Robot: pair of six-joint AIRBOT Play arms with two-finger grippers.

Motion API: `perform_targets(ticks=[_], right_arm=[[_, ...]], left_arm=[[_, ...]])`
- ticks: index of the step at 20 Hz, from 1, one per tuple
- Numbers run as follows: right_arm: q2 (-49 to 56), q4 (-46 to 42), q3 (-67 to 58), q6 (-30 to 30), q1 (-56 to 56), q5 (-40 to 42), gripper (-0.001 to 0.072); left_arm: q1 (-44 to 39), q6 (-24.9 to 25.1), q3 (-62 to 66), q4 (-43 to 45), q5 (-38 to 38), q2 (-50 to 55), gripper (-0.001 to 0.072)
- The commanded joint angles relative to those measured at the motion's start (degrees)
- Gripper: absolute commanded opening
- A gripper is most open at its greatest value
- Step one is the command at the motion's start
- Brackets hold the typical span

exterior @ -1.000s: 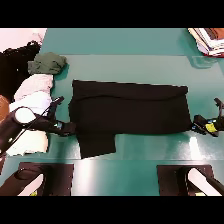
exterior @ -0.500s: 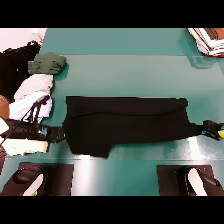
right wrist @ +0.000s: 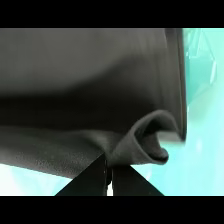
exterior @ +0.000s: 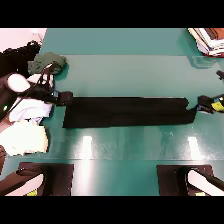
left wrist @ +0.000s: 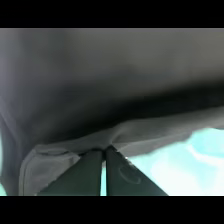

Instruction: Fold the shirts.

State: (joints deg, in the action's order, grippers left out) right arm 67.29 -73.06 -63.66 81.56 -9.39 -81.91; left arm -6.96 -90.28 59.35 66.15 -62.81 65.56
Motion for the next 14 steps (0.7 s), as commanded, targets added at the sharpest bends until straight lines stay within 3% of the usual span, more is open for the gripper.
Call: perform_targets(ticks=[1, 4, 5, 6, 10, 13, 14], right_arm=[[10.95, 0.07, -8.55, 0.17, 3.43, 1.60, 0.0014], [17.59, 0.37, -14.99, 1.31, 3.91, 1.81, 0.0048], [19.58, 1.84, -17.11, 1.51, 3.91, 1.79, 0.0272], [21.22, 3.58, -19.15, 1.51, 3.54, 1.38, 0.0394], [23.52, 8.02, -23.96, -0.46, 0.70, -2.80, 0.0395], [21.86, 8.02, -20.72, -3.63, -3.87, -5.92, 0.0394], [21.22, 8.07, -18.53, -4.42, -5.64, -5.60, 0.0395]], left_arm=[[2.05, 0.07, 5.03, 0.85, 4.57, 8.57, 0.0025], [3.30, 0.28, 5.22, 0.94, 7.89, 10.03, 0.0055], [3.30, 0.28, 5.29, 0.72, 8.46, 10.01, 0.0322], [3.30, 0.26, 5.46, 0.37, 8.59, 10.01, 0.0514], [3.30, 0.37, 9.07, 0.35, 4.61, 9.94, 0.0501], [3.30, 3.04, 11.58, -0.66, -0.81, 9.73, 0.0499], [3.28, 3.26, 11.61, -1.11, -1.42, 9.73, 0.0446]])
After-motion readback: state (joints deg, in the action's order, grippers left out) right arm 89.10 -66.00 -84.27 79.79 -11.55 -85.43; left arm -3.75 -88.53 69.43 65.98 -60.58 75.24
